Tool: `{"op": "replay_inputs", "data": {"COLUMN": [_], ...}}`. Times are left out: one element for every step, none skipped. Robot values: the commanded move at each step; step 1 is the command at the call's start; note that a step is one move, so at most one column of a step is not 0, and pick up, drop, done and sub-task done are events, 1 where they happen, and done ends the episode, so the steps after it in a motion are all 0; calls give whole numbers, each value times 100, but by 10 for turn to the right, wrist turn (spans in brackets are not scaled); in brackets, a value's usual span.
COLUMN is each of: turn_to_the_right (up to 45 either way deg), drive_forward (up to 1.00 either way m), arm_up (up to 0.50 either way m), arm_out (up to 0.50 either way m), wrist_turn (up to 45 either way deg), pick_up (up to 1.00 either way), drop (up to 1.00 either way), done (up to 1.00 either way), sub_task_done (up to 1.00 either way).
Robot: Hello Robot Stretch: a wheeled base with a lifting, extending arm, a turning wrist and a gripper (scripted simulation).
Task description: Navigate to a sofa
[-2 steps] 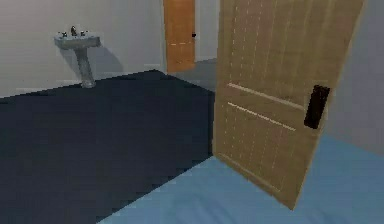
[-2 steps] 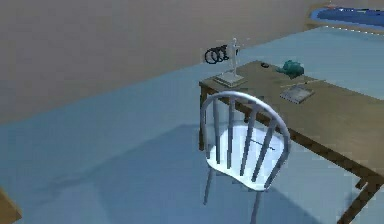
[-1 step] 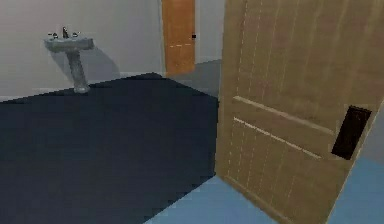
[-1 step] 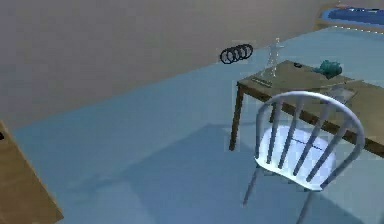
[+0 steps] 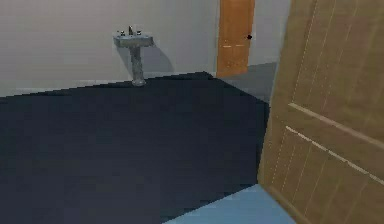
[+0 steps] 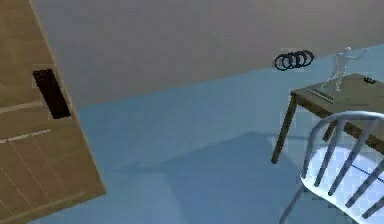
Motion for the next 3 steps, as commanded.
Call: {"op": "replay_inputs", "data": {"turn_to_the_right": [0,-60,0], "drive_forward": [100,0,45], "arm_up": [0,0,0], "arm_out": [0,0,0], "wrist_turn": [0,0,0], "pick_up": [0,0,0], "drop": [0,0,0], "done": [0,0,0], "sub_task_done": [0,0,0]}}
